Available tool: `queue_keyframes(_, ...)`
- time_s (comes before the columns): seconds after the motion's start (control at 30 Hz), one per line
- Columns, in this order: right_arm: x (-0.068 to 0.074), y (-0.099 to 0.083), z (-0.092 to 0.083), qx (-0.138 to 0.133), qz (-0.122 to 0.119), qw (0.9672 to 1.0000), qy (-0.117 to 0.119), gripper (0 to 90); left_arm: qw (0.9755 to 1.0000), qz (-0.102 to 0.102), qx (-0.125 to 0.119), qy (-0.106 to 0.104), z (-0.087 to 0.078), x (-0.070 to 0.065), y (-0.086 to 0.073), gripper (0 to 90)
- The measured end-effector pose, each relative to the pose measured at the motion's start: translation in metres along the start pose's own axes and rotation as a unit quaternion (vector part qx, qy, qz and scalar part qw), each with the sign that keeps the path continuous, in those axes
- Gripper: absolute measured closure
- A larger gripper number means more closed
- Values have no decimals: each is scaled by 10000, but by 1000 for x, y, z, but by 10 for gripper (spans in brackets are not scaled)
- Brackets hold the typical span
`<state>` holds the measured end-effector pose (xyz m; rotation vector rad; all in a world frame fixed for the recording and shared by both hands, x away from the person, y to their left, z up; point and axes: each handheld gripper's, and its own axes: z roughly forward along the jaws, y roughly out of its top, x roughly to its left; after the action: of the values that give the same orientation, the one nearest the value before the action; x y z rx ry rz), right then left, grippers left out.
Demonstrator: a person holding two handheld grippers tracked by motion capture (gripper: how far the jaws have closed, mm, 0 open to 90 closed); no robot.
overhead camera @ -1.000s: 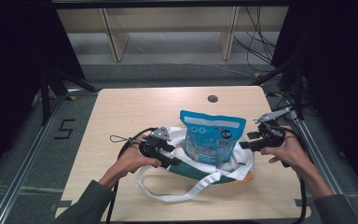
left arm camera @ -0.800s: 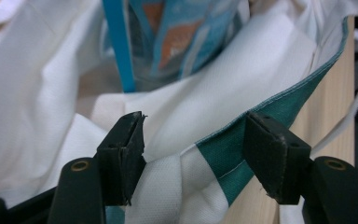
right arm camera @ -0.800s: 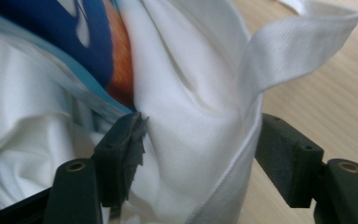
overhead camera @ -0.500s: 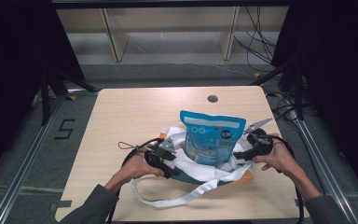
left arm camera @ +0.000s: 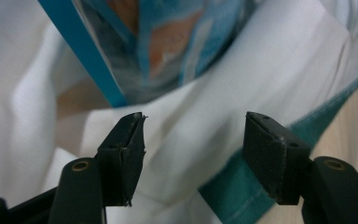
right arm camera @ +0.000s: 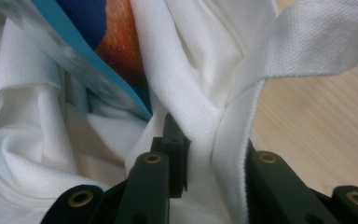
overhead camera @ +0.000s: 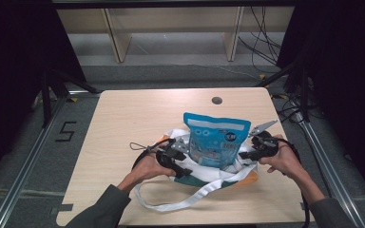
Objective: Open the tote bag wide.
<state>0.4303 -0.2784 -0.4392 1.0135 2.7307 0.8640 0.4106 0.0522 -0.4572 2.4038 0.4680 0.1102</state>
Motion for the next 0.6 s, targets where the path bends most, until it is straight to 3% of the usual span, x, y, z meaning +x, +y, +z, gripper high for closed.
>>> queue_keyframes(0.13, 0, 0, 0, -7, -3, 10000, -1, 759, 9998, -74, 114, -169, 5, 3, 0, 395)
queue_keyframes(0.17, 0, 0, 0, -34, -6, 10000, 0, 758, 9993, -86, 270, -261, 9, 7, -1, 395)
queue_keyframes(0.2, 1, -1, 1, 10, 90, 9999, 58, 759, 9985, -255, 388, -295, 16, 7, -5, 397)
queue_keyframes(0.27, -1, -1, 1, -9, -5, 10000, 23, 759, 9984, -245, 415, -299, 21, 7, -9, 406)
queue_keyframes(0.37, -1, -2, 2, -35, 64, 10000, -8, 778, 9990, -75, 387, -220, 21, 5, -10, 527)
queue_keyframes(0.4, 2, -2, 1, -12, 220, 9998, 31, 800, 9990, -21, 396, -189, 19, 5, -11, 602)
queue_keyframes(0.43, 1, -2, 0, -27, 162, 9999, 43, 818, 9992, 42, 367, -169, 17, 4, -12, 659)
queue_keyframes(0.5, 0, -1, -1, -133, 381, 9992, -62, 838, 9990, 223, 322, -202, 10, 1, -13, 743)
queue_keyframes(0.53, -3, 1, -4, -136, 312, 9994, -55, 843, 9988, 282, 303, -251, 7, -1, -13, 781)
queue_keyframes(0.6, -4, 3, -3, -277, 418, 9987, -132, 849, 9978, 510, 228, -345, -3, -8, -14, 814)
